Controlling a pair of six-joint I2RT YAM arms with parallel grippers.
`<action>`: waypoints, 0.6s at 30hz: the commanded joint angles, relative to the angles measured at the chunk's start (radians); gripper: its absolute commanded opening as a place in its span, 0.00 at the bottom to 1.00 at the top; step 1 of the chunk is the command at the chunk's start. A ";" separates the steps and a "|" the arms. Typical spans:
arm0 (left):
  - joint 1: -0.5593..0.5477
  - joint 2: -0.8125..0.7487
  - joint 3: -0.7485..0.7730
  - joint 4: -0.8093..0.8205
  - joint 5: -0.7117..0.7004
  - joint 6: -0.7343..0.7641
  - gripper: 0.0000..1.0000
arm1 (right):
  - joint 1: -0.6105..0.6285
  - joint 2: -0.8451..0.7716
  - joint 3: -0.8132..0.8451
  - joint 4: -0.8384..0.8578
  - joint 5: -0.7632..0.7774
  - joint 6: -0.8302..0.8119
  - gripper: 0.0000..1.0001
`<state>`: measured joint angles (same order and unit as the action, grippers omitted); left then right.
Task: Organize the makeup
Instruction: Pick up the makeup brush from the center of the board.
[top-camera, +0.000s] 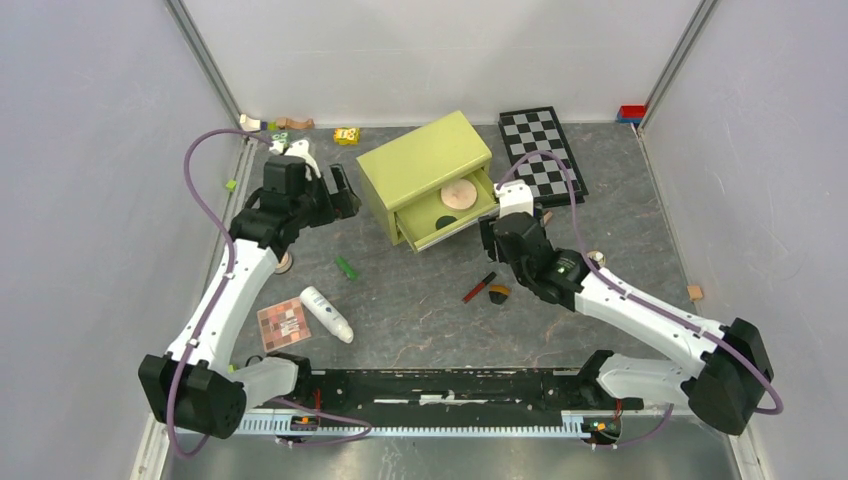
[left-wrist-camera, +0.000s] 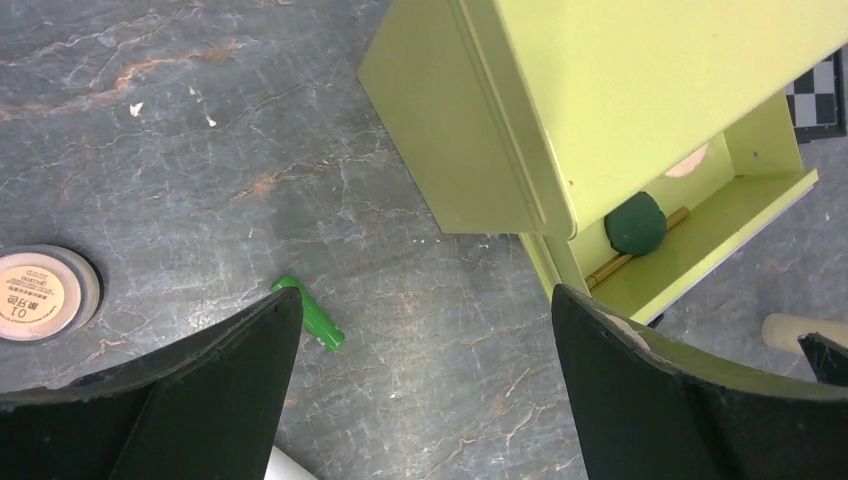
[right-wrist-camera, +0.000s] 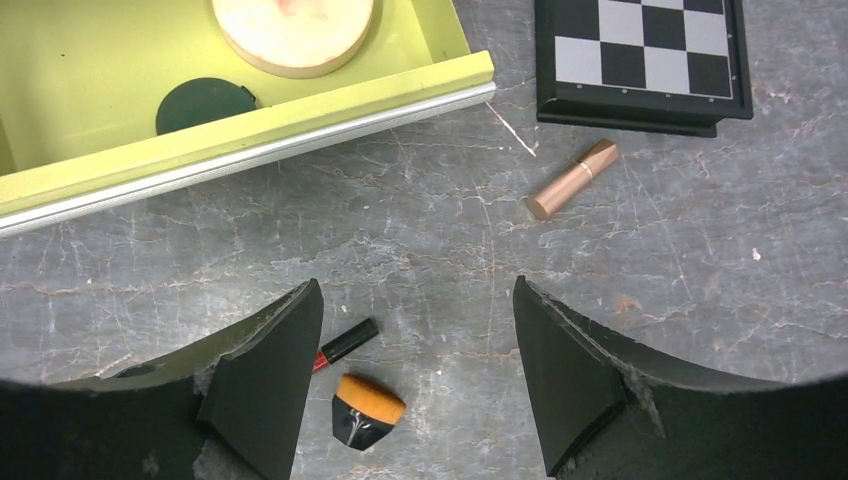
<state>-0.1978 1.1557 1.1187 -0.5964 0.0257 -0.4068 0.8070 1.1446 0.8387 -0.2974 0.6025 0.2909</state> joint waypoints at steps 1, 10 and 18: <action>-0.051 -0.012 -0.017 0.033 -0.059 0.051 1.00 | -0.011 0.031 0.063 -0.011 0.027 0.077 0.76; -0.055 -0.019 -0.059 0.069 -0.071 0.084 1.00 | -0.042 0.088 0.124 -0.230 -0.092 0.164 0.76; -0.055 0.040 0.036 0.083 -0.068 0.058 1.00 | -0.038 0.050 -0.131 -0.130 -0.188 0.453 0.94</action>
<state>-0.2504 1.1671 1.0668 -0.5667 -0.0254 -0.3763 0.7685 1.1938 0.7738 -0.4465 0.4610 0.5583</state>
